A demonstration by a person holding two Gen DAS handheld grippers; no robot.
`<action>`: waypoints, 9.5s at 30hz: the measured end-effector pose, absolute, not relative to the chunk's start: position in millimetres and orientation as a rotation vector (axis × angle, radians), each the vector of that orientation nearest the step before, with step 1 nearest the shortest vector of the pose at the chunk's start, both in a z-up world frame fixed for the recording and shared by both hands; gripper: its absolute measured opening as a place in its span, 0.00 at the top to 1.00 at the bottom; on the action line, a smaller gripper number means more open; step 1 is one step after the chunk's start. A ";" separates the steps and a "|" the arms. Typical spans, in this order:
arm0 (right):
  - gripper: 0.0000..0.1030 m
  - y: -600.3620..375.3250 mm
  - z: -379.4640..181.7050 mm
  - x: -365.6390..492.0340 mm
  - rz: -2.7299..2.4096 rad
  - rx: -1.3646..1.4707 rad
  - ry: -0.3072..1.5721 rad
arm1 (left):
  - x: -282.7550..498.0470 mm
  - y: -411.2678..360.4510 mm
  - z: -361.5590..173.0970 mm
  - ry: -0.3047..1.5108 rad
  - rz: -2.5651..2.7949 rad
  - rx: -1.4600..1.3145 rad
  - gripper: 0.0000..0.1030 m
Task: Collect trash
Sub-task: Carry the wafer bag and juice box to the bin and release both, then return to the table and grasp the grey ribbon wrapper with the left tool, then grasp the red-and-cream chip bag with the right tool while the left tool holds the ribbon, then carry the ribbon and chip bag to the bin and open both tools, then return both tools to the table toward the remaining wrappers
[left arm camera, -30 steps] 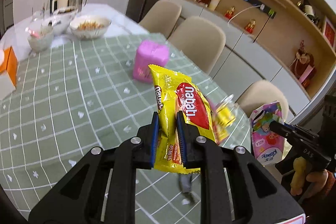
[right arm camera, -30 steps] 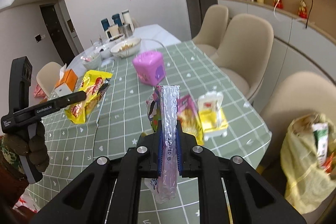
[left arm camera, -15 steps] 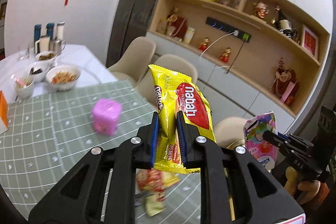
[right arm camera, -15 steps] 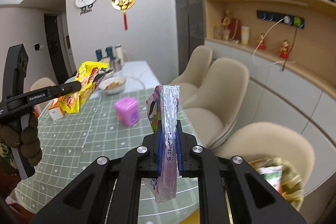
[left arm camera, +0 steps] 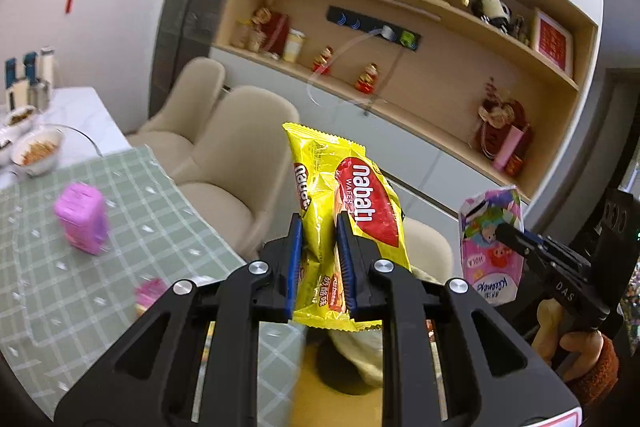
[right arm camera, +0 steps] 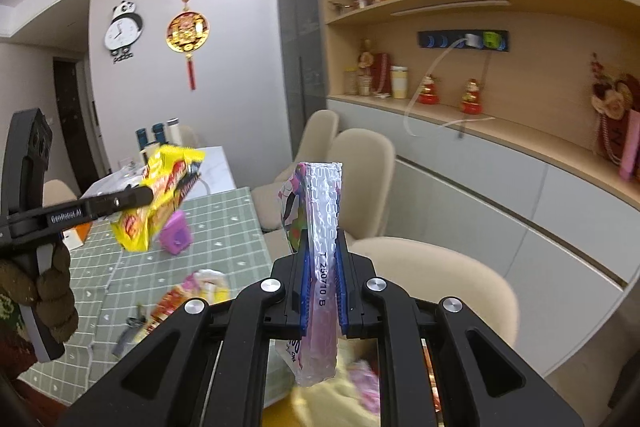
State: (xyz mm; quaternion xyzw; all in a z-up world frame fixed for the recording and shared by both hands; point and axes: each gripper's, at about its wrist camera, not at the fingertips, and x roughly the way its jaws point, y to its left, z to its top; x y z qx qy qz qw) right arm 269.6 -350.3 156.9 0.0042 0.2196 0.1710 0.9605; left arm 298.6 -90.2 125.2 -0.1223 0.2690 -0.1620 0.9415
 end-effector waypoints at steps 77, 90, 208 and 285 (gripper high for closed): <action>0.50 -390.4 -27.1 349.5 0.358 0.050 0.916 | 271.5 -96.1 -0.3 0.882 -0.146 -0.259 0.53; 0.43 -328.9 46.3 281.6 0.411 0.130 0.720 | 224.9 64.3 -24.7 0.835 0.090 -0.325 0.53; 0.81 -230.8 140.7 277.3 0.330 -0.140 0.531 | 297.4 2.9 115.0 0.596 -0.305 -0.226 0.73; 0.62 -397.2 -55.3 373.7 0.357 0.030 1.013 | 329.0 -159.6 13.5 0.873 -0.254 -0.248 0.48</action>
